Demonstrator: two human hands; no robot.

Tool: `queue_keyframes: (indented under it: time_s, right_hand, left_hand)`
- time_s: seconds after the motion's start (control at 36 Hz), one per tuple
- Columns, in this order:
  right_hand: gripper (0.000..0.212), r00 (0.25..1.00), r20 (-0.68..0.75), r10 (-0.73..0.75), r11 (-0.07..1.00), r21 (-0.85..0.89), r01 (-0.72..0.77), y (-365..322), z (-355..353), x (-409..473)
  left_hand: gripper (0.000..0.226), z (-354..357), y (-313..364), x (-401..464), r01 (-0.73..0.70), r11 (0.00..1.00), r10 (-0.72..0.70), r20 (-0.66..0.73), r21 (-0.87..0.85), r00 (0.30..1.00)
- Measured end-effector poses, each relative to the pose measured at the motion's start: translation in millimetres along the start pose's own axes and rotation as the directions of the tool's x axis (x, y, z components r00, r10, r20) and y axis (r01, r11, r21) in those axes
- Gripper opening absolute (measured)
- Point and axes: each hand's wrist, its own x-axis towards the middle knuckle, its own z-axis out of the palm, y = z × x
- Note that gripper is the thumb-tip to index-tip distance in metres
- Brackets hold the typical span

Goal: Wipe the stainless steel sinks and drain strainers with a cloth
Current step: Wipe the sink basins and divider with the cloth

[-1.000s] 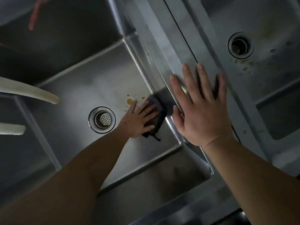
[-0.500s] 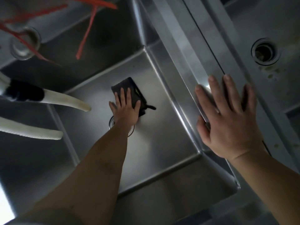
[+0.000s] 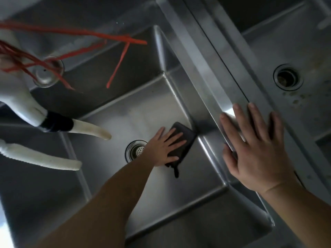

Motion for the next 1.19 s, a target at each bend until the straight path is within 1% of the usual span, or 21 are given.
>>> queue_keyframes:
  time_s: [0.03,0.08,0.14,0.19,0.25,0.31,0.33,0.36,0.42,0.47,0.56,0.64,0.72,0.78,0.83,0.89,0.94,1.0,1.08,1.14,1.19]
  right_hand:
    - [0.063,1.000,-0.005,-0.002,1.000,0.001,0.002,0.1,0.0,0.1]
    - [0.063,1.000,-0.023,-0.009,1.000,0.003,0.009,0.2,1.4,-0.5]
    - [0.064,0.999,-0.044,-0.014,1.000,0.003,0.014,-0.7,3.6,-0.8]
    - [0.063,0.998,-0.056,-0.016,1.000,0.003,0.016,0.7,3.2,-2.0]
    - [0.063,0.997,-0.068,-0.025,1.000,0.010,0.026,0.2,2.5,-0.8]
    - [0.063,0.997,-0.075,-0.027,1.000,0.014,0.028,-1.0,3.1,-1.6]
    - [0.063,0.997,-0.078,-0.023,0.999,0.022,0.025,-1.0,3.1,-1.7]
    - [0.063,0.997,-0.079,-0.020,0.999,0.032,0.023,-0.6,2.9,-1.1]
    - [0.062,0.997,-0.075,-0.015,0.999,0.044,0.019,-0.1,2.1,-0.4]
    - [0.062,0.998,-0.062,-0.006,0.999,0.049,0.009,-0.6,0.6,-2.0]
    - [0.062,0.999,-0.040,-0.001,0.998,0.065,0.004,-0.1,-1.0,-2.4]
    - [0.062,1.000,-0.023,0.006,0.998,0.064,-0.004,-0.4,-1.5,-2.3]
    - [0.061,1.000,-0.017,0.014,0.998,0.066,-0.013,-0.5,-2.0,-1.9]
    - [0.062,1.000,-0.005,0.015,0.997,0.071,-0.014,0.1,-1.5,-2.0]
    - [0.064,1.000,-0.003,0.019,0.997,0.074,-0.019,0.2,-0.3,-2.2]
    - [0.065,1.000,-0.005,0.019,0.997,0.081,-0.018,-0.5,0.8,-2.5]
    - [0.067,1.000,0.006,0.015,0.997,0.079,-0.016,0.7,1.3,-2.2]
    - [0.068,1.000,0.027,0.013,0.998,0.067,-0.015,1.8,1.6,-2.8]
    - [0.069,0.998,0.054,0.020,0.998,0.066,-0.024,0.9,-1.0,-2.4]
    - [0.069,0.997,0.071,0.026,0.998,0.062,-0.031,-0.1,-2.7,-1.9]
    - [0.070,0.996,0.085,0.028,0.998,0.060,-0.033,-0.4,-3.1,-1.7]
  left_hand:
    - [0.072,-6.8,-7.3,6.7,0.003,0.999,-0.004,0.042,0.038,0.999]
    - [0.073,-20.4,-21.7,23.5,0.069,0.994,-0.075,0.073,0.089,0.994]
    - [0.075,-34.9,-37.4,39.6,0.186,0.979,-0.192,0.073,0.086,0.979]
    - [0.075,-48.6,-53.3,51.7,0.310,0.949,-0.313,0.072,0.048,0.947]
    - [0.077,-58.0,-73.4,60.9,0.465,0.884,-0.461,0.078,-0.054,0.884]
    - [0.078,-67.0,-94.6,71.0,0.617,0.745,-0.605,0.135,-0.252,0.785]
    - [0.079,-70.4,-103.3,77.1,0.668,0.675,-0.650,0.177,-0.312,0.739]
    - [0.080,-72.4,-109.6,81.5,0.702,0.634,-0.675,0.211,-0.323,0.707]
    - [0.081,-74.4,-112.1,85.6,0.731,0.614,-0.687,0.253,-0.299,0.681]
    - [0.081,-72.6,-104.1,82.6,0.739,0.596,-0.702,0.242,-0.316,0.670]
    - [0.082,-63.0,-95.2,64.8,0.790,0.507,-0.764,0.245,-0.345,0.597]
    - [0.085,-42.1,-97.3,34.1,0.857,0.384,-0.828,0.284,-0.343,0.485]
    - [0.091,-11.3,-93.9,-0.7,0.902,0.189,-0.883,0.335,-0.387,0.329]
    - [0.095,5.2,-85.1,-22.7,0.901,0.060,-0.911,0.345,-0.430,0.225]
    - [0.100,17.6,-74.2,-36.2,0.897,0.001,-0.915,0.362,-0.443,0.180]
    - [0.105,25.2,-58.1,-44.0,0.905,-0.018,-0.901,0.399,-0.425,0.170]
    - [0.106,31.3,-34.9,-48.1,0.914,0.002,-0.893,0.410,-0.406,0.184]
    - [0.103,38.6,-5.8,-51.5,0.922,0.072,-0.898,0.378,-0.381,0.226]
    - [0.098,45.6,35.4,-51.2,0.912,0.187,-0.898,0.313,-0.364,0.309]
    - [0.092,46.1,56.6,-48.5,0.886,0.234,-0.893,0.272,-0.399,0.358]
    - [0.090,46.4,68.3,-49.0,0.862,0.266,-0.894,0.224,-0.431,0.388]
